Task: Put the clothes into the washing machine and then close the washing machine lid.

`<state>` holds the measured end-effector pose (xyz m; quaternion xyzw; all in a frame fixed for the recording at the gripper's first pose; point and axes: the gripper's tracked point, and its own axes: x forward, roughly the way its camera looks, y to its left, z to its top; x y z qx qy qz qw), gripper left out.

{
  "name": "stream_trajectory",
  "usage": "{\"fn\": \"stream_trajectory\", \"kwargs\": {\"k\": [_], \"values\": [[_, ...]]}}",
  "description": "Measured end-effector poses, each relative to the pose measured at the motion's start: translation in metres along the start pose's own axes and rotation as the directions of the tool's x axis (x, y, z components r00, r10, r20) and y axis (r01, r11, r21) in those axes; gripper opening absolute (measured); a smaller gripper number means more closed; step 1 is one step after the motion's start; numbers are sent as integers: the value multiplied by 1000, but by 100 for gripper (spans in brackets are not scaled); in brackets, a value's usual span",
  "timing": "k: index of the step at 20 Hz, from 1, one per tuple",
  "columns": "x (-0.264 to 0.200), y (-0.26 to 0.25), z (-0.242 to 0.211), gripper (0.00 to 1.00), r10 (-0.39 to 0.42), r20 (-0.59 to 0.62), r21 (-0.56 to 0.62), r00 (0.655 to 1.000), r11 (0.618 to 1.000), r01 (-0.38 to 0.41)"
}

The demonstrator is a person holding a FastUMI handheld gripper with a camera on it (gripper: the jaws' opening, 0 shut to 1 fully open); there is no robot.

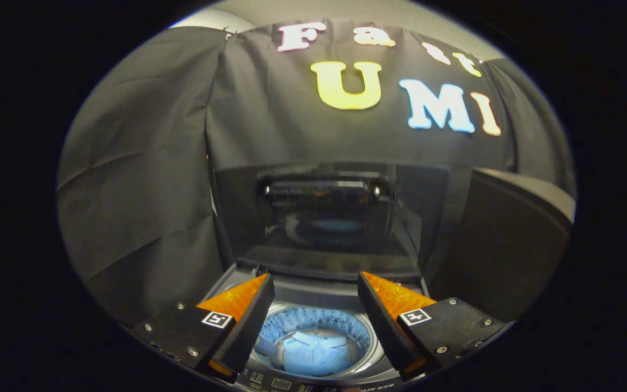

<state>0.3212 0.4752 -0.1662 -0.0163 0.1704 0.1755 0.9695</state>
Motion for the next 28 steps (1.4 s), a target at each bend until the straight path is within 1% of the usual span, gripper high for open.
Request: {"fn": "stream_trajectory", "kwargs": {"k": [4,6,10,14,17,24,28], "values": [[5,2,45,96,-8,119,-16,993,1000,10],[10,0,64,96,-17,156,-22,988,1000,21],[27,-2,96,96,-46,201,4,978,999,46],[51,-7,124,96,-78,227,0,971,997,80],[71,-6,135,96,-81,214,8,973,997,82],[116,-13,142,96,-124,142,8,982,992,125],[140,-21,133,96,-135,60,44,989,990,133]]}}
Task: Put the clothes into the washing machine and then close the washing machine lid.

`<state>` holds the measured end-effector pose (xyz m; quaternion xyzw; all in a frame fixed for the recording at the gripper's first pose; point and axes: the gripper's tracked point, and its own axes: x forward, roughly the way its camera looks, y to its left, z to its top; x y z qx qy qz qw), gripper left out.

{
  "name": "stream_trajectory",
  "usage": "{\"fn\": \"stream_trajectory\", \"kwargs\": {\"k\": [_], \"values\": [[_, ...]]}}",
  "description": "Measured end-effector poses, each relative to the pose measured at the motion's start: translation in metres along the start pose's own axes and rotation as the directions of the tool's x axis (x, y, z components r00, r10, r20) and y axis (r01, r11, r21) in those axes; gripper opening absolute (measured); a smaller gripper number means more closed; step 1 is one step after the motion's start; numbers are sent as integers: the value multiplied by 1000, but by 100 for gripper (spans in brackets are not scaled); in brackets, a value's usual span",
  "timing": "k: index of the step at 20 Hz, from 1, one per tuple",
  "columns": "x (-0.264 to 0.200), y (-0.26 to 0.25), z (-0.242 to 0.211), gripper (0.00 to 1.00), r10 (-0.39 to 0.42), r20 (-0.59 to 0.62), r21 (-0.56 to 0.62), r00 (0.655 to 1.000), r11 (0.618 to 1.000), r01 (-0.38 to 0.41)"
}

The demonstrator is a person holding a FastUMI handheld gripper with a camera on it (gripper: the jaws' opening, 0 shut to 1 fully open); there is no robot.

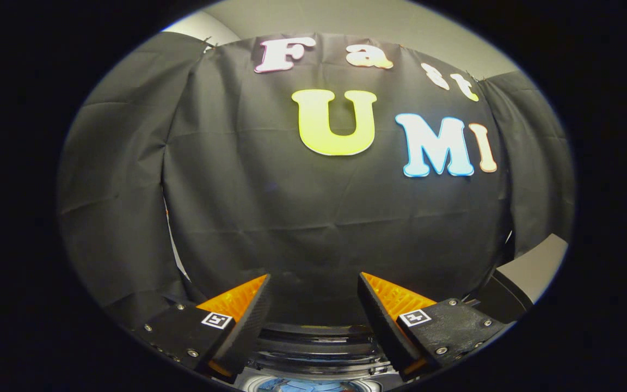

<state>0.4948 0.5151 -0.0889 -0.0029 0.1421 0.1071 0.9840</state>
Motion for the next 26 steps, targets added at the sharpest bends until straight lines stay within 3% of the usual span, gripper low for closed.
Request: {"fn": "stream_trajectory", "kwargs": {"k": [4,7,26], "values": [[13,-3,-24,96,-16,-116,19,993,1000,18],[11,-4,-27,95,-27,-133,-3,991,1000,27],[-62,0,-45,97,5,-56,-13,998,1000,-6]]}}
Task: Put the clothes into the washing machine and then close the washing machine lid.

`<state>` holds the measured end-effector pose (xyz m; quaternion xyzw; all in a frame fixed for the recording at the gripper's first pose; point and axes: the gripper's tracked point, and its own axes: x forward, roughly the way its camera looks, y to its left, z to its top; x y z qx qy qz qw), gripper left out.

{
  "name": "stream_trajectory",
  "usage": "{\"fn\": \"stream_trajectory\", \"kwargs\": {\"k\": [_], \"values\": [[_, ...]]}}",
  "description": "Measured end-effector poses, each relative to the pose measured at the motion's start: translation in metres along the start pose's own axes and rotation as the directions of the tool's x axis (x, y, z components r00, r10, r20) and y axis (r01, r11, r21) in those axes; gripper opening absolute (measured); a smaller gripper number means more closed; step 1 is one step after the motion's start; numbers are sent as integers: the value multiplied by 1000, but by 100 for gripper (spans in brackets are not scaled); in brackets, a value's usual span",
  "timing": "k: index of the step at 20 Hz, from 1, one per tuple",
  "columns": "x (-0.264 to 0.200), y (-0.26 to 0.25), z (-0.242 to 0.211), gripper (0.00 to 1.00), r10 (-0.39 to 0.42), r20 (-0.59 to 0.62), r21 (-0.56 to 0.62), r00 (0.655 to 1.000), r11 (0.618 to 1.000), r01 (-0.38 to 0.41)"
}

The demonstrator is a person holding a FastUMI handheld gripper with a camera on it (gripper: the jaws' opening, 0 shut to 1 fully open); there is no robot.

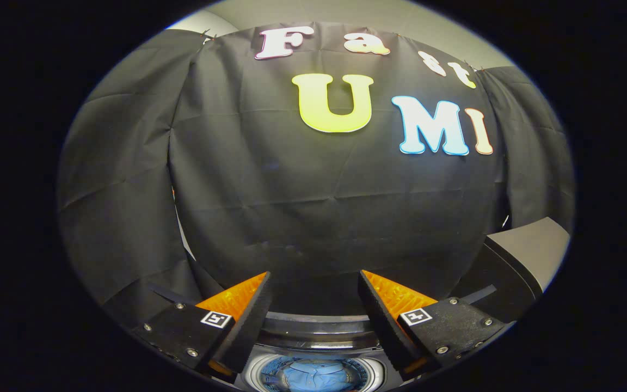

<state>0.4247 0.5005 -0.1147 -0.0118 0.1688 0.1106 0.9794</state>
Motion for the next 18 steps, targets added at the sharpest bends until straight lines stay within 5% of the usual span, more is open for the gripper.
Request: {"fn": "stream_trajectory", "kwargs": {"k": [18], "values": [[-55,7,-41,96,36,57,-10,998,999,-35]]}}
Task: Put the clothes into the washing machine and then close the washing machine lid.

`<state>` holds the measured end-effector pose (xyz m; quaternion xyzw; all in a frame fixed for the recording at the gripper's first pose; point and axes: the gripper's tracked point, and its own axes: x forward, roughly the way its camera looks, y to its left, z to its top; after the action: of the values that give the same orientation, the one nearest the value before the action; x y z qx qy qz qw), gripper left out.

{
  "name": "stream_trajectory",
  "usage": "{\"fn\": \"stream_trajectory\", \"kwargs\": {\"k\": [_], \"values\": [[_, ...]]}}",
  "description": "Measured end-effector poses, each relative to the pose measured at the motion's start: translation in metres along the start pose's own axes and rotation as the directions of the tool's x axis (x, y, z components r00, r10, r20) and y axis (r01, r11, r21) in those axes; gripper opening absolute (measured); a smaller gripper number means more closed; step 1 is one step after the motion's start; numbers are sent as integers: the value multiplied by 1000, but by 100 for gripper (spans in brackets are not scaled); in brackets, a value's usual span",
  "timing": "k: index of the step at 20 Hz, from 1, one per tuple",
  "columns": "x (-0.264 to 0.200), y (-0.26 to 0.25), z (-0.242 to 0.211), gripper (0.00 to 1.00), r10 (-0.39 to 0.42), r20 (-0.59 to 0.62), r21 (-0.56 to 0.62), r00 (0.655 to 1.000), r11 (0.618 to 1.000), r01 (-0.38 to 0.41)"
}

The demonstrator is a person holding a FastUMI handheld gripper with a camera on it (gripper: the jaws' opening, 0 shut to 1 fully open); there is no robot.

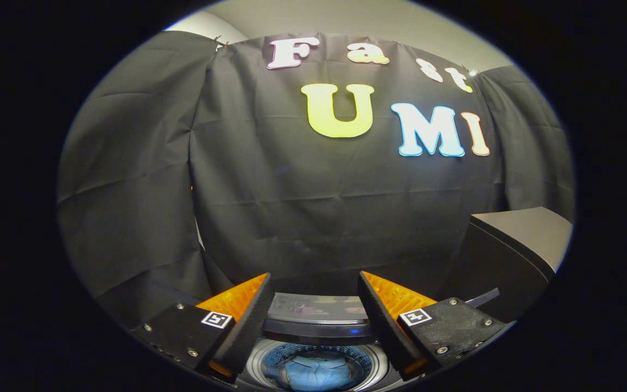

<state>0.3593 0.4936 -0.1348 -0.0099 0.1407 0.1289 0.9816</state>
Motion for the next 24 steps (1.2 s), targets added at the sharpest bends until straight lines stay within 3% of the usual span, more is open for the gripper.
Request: {"fn": "stream_trajectory", "kwargs": {"k": [14,24], "values": [[-28,3,-68,96,38,-116,-13,993,999,-40],[-92,-15,8,96,91,28,-22,995,996,-90]]}}
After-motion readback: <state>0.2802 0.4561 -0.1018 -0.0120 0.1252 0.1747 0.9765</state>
